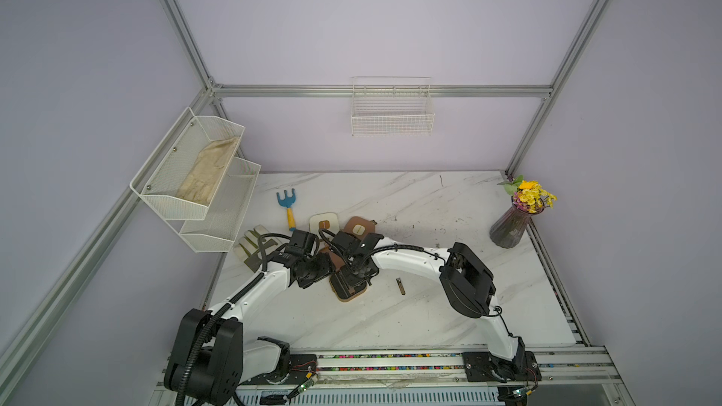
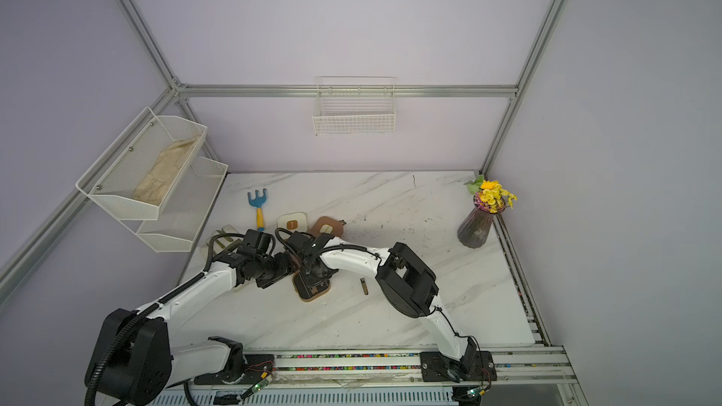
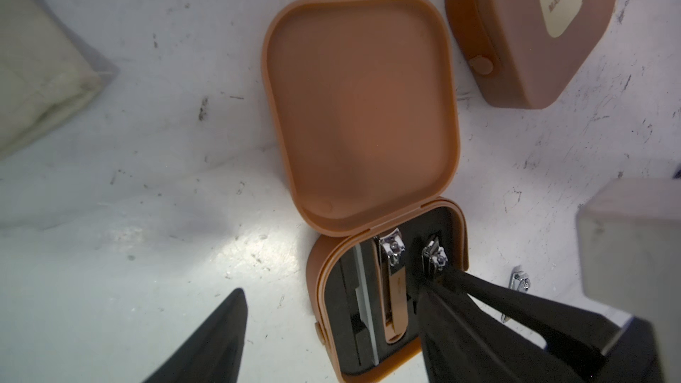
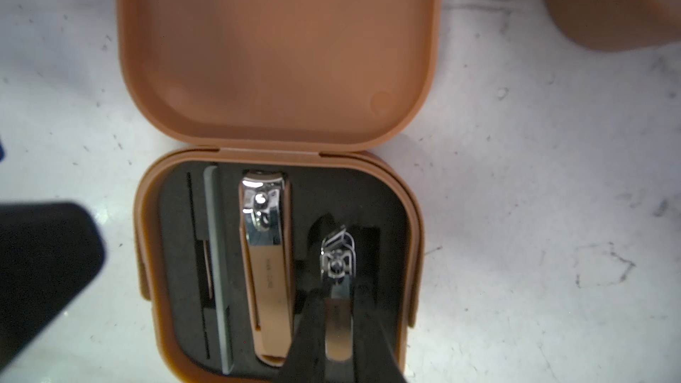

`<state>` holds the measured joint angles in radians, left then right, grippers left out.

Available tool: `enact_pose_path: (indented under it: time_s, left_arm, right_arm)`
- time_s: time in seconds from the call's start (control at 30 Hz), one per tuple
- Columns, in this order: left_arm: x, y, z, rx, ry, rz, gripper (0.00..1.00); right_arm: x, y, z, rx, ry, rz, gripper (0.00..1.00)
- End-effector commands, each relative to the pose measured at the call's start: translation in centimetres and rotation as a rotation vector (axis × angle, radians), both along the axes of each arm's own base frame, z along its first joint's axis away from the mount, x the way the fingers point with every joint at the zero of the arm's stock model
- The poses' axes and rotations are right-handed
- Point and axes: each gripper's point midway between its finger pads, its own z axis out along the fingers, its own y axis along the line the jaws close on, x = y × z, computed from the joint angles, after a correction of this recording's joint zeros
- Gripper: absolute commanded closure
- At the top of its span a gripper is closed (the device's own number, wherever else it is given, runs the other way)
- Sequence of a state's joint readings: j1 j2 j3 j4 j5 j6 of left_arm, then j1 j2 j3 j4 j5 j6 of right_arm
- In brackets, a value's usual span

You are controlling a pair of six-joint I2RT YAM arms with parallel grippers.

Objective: Organize nail clipper sets
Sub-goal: Place the nail clipper in the storage box.

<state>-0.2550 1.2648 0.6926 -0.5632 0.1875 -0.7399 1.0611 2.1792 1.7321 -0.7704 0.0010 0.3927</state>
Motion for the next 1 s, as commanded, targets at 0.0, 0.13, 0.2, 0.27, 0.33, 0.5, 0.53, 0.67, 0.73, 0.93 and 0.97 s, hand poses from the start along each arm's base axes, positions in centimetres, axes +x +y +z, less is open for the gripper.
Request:
enact_pose_path:
  time_s: [0.0, 0.13, 0.2, 0.27, 0.33, 0.5, 0.53, 0.67, 0.73, 0.93, 0.97]
  left_arm:
    - [-0.9, 0.0, -1.2, -0.007, 0.033, -0.007, 0.29]
    - [-1.0, 0.0, -1.4, -0.008, 0.037, -0.007, 0.30]
    - [-1.1, 0.0, -1.4, -0.012, 0.039, -0.008, 0.30]
    - [-1.1, -0.1, -1.5, -0.014, 0.042, -0.009, 0.30]
    - [-1.2, -0.1, -1.6, -0.016, 0.043, -0.010, 0.30]
    - [-1.3, -0.2, -2.0, -0.022, 0.051, -0.014, 0.30]
    - [-1.4, -0.2, -2.1, -0.023, 0.055, -0.013, 0.31]
    - [-1.5, -0.4, -2.3, -0.031, 0.058, -0.015, 0.30]
    - [-1.6, -0.5, -2.3, -0.037, 0.060, -0.018, 0.31]
    - [-2.0, -0.5, -2.7, -0.041, 0.072, -0.019, 0.31]
    - [-2.0, -0.5, -2.8, -0.043, 0.074, -0.019, 0.31]
  right_arm:
    - [-0.2, 0.3, -0.5, 0.002, 0.022, -0.026, 0.95]
    - [-0.6, 0.7, -0.4, 0.023, 0.049, -0.060, 0.95]
    - [-0.8, 0.8, -0.2, 0.030, 0.055, -0.074, 0.95]
    - [-0.9, 0.8, -0.2, 0.028, 0.062, -0.080, 0.95]
    - [-1.0, 0.7, -0.3, 0.020, 0.066, -0.082, 0.95]
    - [-1.1, 0.6, -1.2, 0.001, 0.074, -0.085, 0.95]
    - [-1.0, 0.6, -1.2, -0.003, 0.072, -0.085, 0.95]
    - [-0.8, 0.0, -1.7, -0.038, 0.063, -0.092, 0.95]
    - [-0.8, -0.2, -1.9, -0.049, 0.062, -0.094, 0.95]
    - [-0.9, -0.4, -3.2, -0.075, 0.072, -0.094, 0.95]
    - [-0.9, -0.3, -3.4, -0.077, 0.074, -0.094, 0.95]
